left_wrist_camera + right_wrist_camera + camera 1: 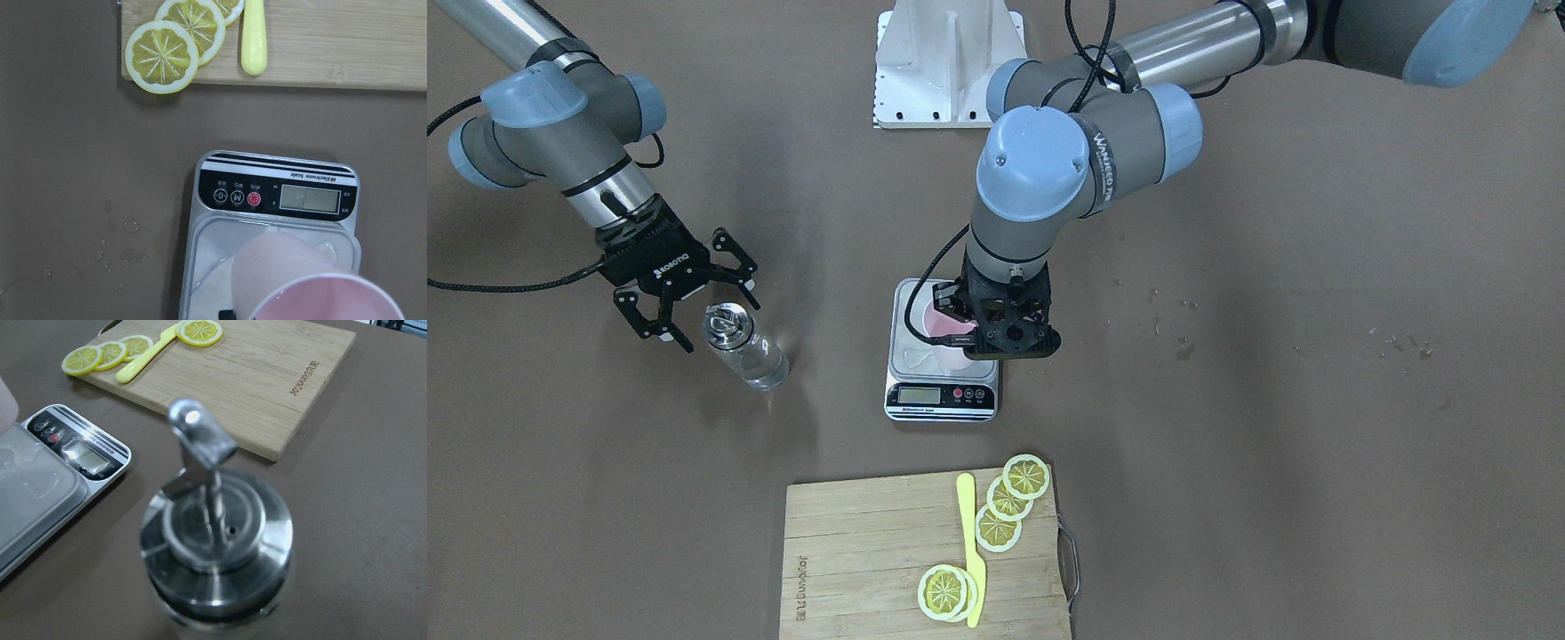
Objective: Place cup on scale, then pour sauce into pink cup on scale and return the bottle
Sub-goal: 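Lower the pink cup onto the scale while the right gripper grasps the bottle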
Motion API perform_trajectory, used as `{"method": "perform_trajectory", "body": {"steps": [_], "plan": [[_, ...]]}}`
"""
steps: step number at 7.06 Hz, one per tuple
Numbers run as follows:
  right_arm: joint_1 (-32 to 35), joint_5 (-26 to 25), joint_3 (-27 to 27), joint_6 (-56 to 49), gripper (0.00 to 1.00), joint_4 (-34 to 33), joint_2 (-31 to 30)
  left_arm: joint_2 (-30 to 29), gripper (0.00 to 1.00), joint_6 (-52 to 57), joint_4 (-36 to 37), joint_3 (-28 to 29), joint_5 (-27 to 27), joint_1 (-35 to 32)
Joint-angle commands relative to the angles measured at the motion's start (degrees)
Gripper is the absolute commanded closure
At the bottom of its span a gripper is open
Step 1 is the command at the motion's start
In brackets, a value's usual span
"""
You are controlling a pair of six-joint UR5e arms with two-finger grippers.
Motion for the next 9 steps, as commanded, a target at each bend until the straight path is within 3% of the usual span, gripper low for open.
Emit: {"method": "perform_trajectory", "body": {"steps": [1,9], "plan": [[-0.5,-1.1,-0.6,0.1,0.0,0.8,0.5,-0.1,1.0,0.0,-0.1,0.2,0.7,0.4],[-1.4,-3.9,-3.5,0.5,0.0,1.8,2.7,0.1,1.0,0.0,-0.5,0.2,2.1,1.6]]}}
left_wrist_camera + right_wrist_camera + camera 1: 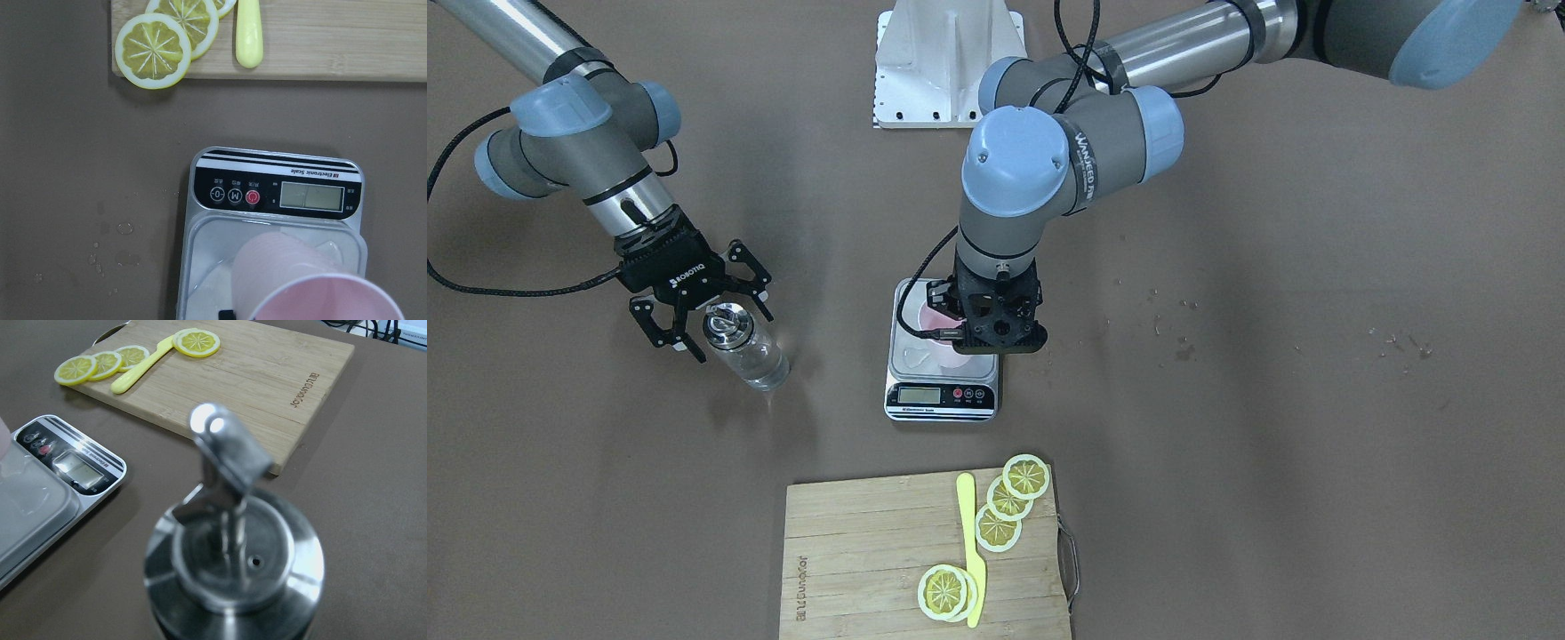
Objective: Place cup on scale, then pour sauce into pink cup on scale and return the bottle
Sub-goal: 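Lower the pink cup onto the scale while the right gripper grasps the bottle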
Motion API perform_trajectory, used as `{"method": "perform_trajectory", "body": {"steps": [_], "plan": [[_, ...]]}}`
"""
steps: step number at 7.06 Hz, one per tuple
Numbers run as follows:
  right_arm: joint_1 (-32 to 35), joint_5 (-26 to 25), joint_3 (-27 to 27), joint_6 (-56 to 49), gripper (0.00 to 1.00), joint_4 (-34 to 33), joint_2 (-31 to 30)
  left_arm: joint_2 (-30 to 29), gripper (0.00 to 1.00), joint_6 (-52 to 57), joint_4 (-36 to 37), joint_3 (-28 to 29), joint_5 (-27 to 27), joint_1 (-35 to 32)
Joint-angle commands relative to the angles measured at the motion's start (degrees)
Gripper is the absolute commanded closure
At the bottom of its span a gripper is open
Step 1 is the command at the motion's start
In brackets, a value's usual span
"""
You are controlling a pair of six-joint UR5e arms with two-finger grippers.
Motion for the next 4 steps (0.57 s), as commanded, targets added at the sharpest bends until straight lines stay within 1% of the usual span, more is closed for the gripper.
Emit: {"method": "perform_trajectory", "body": {"steps": [1,4], "plan": [[0.0,-0.2,-0.8,-0.1,0.0,0.3,0.8,0.1,1.0,0.1,0.0,0.0,0.1,0.1],[-0.1,-0.7,-1.8,0.0,0.0,0.3,1.7,0.4,1.0,0.0,-0.4,0.2,1.1,0.6]]}}
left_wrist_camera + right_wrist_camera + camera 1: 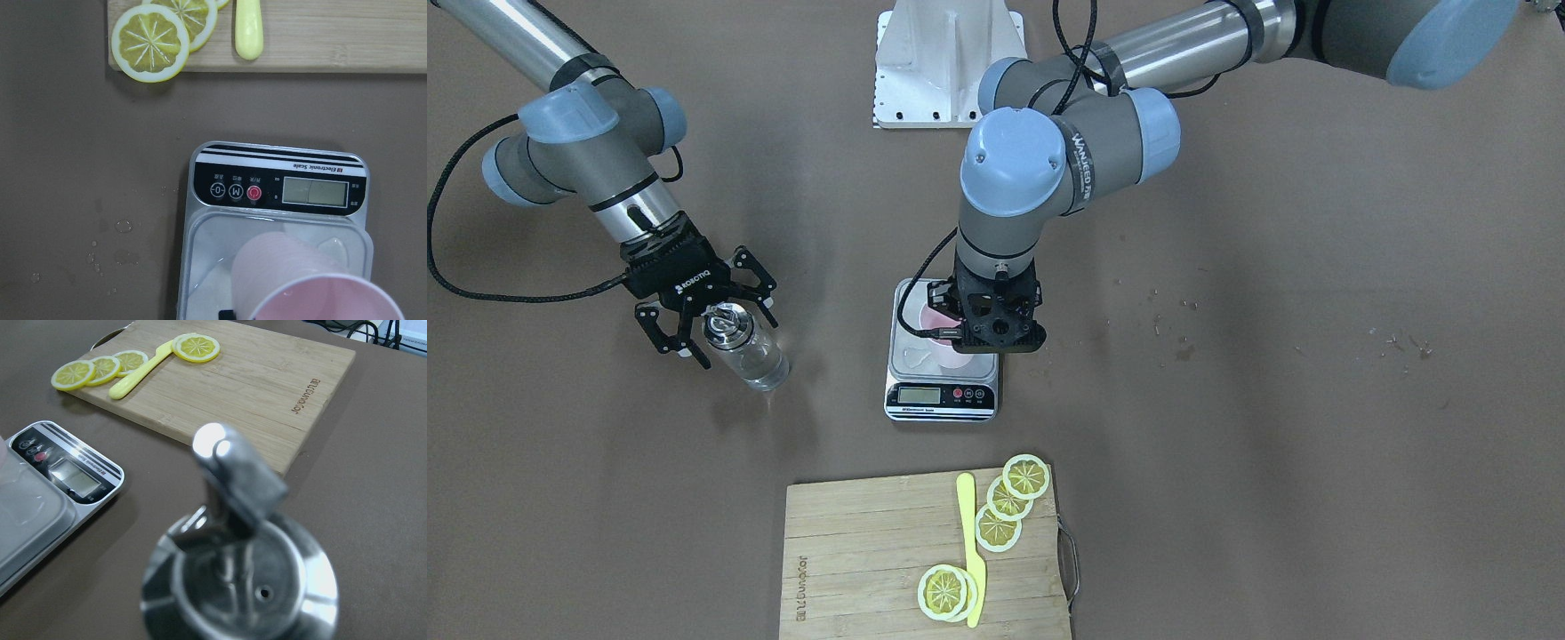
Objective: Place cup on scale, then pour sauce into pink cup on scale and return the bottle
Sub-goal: 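Lower the pink cup onto the scale while the right gripper grasps the bottle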
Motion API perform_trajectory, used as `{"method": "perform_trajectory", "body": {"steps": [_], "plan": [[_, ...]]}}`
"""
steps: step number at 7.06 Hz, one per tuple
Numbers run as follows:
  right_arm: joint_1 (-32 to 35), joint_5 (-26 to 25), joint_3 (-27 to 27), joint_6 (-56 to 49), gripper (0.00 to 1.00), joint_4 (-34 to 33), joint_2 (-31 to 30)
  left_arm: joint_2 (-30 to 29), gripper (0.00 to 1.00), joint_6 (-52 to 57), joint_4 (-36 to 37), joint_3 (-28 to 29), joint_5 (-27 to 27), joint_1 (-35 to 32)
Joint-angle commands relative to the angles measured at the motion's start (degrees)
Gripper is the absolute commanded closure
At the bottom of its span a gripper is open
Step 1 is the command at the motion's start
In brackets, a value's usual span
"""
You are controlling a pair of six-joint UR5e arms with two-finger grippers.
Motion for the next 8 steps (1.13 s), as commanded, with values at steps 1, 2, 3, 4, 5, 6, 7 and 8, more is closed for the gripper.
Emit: {"method": "perform_trajectory", "body": {"steps": [1,2,3,4,5,6,7,8], "plan": [[0.0,-0.1,-1.0,0.0,0.0,0.0,1.0,0.0,1.0,0.0,0.0,0.1,0.1,0.2],[0.0,-0.1,-1.0,0.0,0.0,0.0,1.0,0.1,1.0,0.0,-0.1,0.1,0.1,0.2],[0.1,-0.1,-1.0,0.0,0.0,0.0,1.2,0.1,1.0,0.0,-0.3,0.1,0.2,0.6],[0.0,-0.1,-1.2,0.0,0.0,0.0,1.2,0.2,1.0,0.0,-1.0,0.2,0.7,0.9],[0.0,-0.2,-1.2,0.0,0.0,0.0,1.2,0.4,1.0,-0.1,-1.1,0.1,0.9,1.0],[0.0,-0.2,-1.2,0.0,0.0,0.0,1.3,0.4,1.0,-0.2,-1.1,-0.2,0.9,1.0],[0.0,-0.2,-1.2,0.0,0.0,0.0,1.4,0.4,1.0,-0.2,-1.1,-0.2,0.9,1.0],[0.0,-0.2,-1.2,0.0,0.01,-0.1,1.7,0.5,1.0,-0.1,-1.1,-0.2,0.9,1.0]]}}
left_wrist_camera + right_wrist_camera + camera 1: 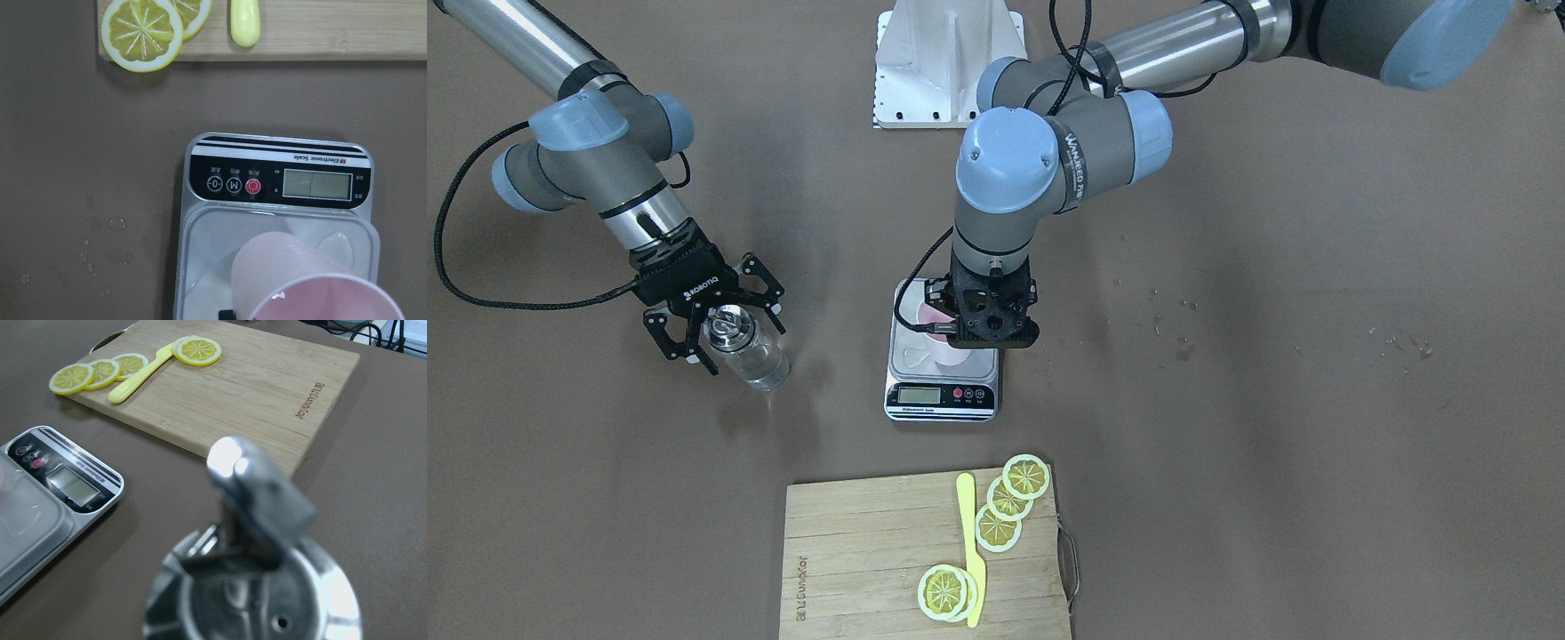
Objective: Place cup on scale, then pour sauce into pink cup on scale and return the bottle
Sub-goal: 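Lower the pink cup onto the scale while the right gripper grasps the bottle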
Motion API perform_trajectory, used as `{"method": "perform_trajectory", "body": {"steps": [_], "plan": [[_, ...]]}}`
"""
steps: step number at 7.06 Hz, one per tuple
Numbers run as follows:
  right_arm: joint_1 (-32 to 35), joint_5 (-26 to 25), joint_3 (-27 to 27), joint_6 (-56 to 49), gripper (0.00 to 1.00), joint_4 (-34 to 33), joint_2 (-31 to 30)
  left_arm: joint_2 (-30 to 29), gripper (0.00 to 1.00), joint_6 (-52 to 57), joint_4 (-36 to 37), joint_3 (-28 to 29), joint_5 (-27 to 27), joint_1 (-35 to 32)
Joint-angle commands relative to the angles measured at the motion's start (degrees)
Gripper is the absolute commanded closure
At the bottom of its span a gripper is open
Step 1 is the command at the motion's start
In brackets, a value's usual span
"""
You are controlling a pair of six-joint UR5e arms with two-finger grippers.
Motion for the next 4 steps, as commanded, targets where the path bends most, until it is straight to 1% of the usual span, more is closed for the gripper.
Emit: {"method": "perform_trajectory", "body": {"steps": [1,2,3,4], "plan": [[0.0,-0.1,-0.1,0.0,0.02,0.0,0.7,0.1,1.0,0.0,0.0,-0.1,0.1,0.1],[0.0,-0.1,-0.2,0.6,0.14,-0.1,0.7,0.1,1.0,0.0,0.0,-0.1,0.1,0.1],[0.0,-0.1,-0.2,1.2,0.29,-0.1,0.7,0.1,1.0,0.0,0.1,-0.1,0.1,0.2],[0.1,-0.1,-0.6,1.2,0.37,0.0,0.7,0.1,1.0,0.0,0.1,-0.1,0.1,0.4]]}}
